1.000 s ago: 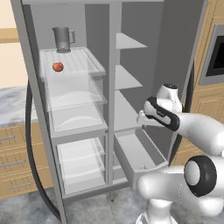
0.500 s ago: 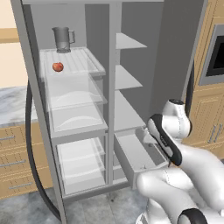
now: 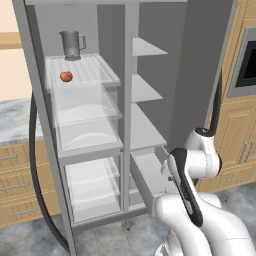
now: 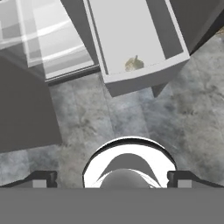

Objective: Take the garlic and peach from the fridge shelf and place them in the freezer drawer to begin freezing them.

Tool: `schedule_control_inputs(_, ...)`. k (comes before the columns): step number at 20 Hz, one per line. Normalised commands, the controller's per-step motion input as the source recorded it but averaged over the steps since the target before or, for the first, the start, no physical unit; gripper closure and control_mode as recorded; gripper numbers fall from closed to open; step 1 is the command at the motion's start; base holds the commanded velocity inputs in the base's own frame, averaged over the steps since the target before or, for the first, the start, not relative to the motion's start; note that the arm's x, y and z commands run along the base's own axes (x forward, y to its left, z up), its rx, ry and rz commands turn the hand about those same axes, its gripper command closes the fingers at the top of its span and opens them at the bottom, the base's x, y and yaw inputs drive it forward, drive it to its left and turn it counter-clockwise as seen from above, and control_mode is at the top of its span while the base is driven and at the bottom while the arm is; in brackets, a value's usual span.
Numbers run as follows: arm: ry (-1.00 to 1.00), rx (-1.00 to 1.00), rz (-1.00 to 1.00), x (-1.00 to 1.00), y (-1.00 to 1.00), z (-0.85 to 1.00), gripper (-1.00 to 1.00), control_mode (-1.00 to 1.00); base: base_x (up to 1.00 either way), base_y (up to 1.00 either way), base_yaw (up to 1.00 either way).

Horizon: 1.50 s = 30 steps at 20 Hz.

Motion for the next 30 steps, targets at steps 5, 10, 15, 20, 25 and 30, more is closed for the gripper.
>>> schedule_control_inputs(5, 0.00, -0.04, 0.00, 0.00, 0.08, -0.06, -1.00, -1.00, 0.00, 0.00, 0.00)
schedule_control_inputs(10, 0.00, -0.01, 0.01, -0.18, 0.10, -0.05, -1.00, 1.00, -0.22, 0.14, 0.06)
schedule_control_inputs(15, 0.00, 0.00, 0.00, 0.00, 0.00, 0.00, -1.00, 1.00, -0.29, 0.52, 0.29)
schedule_control_inputs(20, 0.00, 0.00, 0.00, 0.00, 0.00, 0.00, -1.00, 1.00, 0.49, 0.13, 0.36)
schedule_control_inputs(25, 0.00, 0.00, 0.00, 0.00, 0.00, 0.00, -1.00, 1.00, 0.50, 0.05, 0.31)
schedule_control_inputs(30, 0.00, 0.00, 0.00, 0.00, 0.00, 0.00, -1.00, 1.00, 0.37, 0.05, 0.18)
